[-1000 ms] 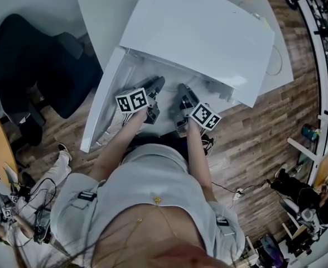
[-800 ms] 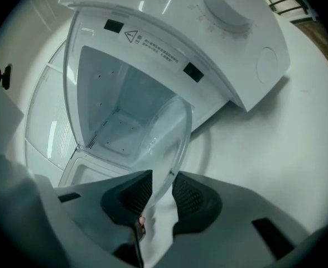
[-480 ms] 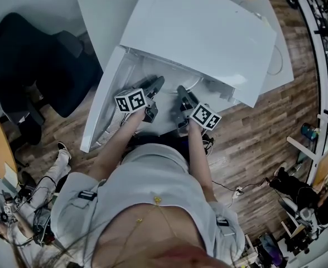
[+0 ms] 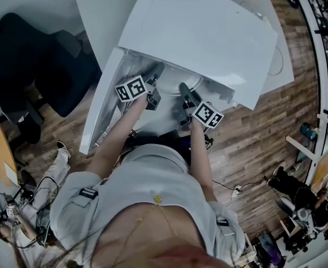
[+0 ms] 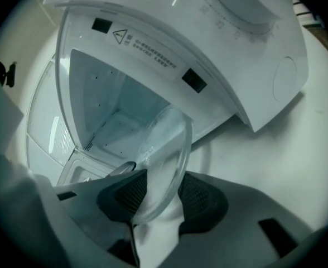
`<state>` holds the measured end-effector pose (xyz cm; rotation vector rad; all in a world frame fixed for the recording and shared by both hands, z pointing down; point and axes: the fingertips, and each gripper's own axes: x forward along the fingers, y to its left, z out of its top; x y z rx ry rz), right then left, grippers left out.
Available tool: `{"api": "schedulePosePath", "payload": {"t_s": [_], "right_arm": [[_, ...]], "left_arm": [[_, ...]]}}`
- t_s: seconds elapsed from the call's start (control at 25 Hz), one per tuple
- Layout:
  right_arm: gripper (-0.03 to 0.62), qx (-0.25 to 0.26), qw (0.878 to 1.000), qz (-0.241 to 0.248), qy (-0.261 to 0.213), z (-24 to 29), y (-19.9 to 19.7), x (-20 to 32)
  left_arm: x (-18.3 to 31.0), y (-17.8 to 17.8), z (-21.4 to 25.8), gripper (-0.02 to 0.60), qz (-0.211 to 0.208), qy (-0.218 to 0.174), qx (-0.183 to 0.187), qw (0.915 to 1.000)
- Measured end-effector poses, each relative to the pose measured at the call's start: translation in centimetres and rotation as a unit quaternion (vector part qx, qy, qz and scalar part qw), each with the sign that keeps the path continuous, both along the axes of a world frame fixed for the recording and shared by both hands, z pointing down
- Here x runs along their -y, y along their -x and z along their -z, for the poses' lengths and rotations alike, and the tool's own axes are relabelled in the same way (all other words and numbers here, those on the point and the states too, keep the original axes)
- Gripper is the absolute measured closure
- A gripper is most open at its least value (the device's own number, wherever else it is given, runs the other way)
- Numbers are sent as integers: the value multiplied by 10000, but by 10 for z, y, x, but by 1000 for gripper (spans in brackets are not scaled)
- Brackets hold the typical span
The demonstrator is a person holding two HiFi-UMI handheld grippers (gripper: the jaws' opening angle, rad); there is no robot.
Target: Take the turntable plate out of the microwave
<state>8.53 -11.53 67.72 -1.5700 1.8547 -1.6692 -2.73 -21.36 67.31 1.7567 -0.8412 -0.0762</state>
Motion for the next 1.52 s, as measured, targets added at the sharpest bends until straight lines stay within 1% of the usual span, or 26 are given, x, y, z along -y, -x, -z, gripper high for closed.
{"api": "schedulePosePath", "payload": {"t_s": [0.08,0.2,0.24,0.28,0.36,0.4,0.48,0.6,0.68,0.84,1.0,1.12,1.24,1.32,1.4,1.52], "right_arm": [[397,72,9999,-128,-82,2,-8,12],[394,91,9992,-359,-144,0,-22,30],[408,136,9988,-463,-127,-2,-26,34],[439,210,9981,-567,-105,-3,-29,37],[464,413,9963,-740,-138,-3,-32,38],[478,521,9951,-815,-182,-3,-31,37],[491,683,9931,-926,-227,-1,-29,36],[498,586,9936,-859,-450,6,-29,36],[503,487,9941,-785,-575,10,-29,35],[505,363,9948,-654,-690,17,-29,28],[505,340,9944,-585,-818,26,-27,19],[507,412,9921,-573,-1040,41,-18,16],[507,316,9928,-631,-970,47,-20,4],[507,353,9920,-637,-1034,55,-19,-2],[507,419,9904,-662,-1138,64,-17,-7],[508,401,9901,-834,-1057,68,-18,-22]], "left_arm": [[3,0,1,410,56,18,-112,9999],[5,1,-1,421,137,22,-152,9998],[6,1,-1,449,168,37,-179,9997],[5,1,-1,456,201,55,-244,9995],[5,1,1,482,276,109,-432,9986],[5,2,1,487,301,131,-491,9983],[5,3,3,489,309,125,-493,9982],[3,5,8,491,358,46,-475,9982],[-1,7,9,492,456,71,-545,9974],[-15,10,11,497,585,186,-681,9958],[-26,12,19,497,588,131,-708,9957],[-31,18,31,497,565,27,-743,9956],[-39,18,42,495,530,-16,-771,9956],[-44,18,50,497,486,-67,-771,9958],[-50,19,58,497,394,-145,-749,9963],[-59,17,68,494,189,-253,-693,9971]]}}
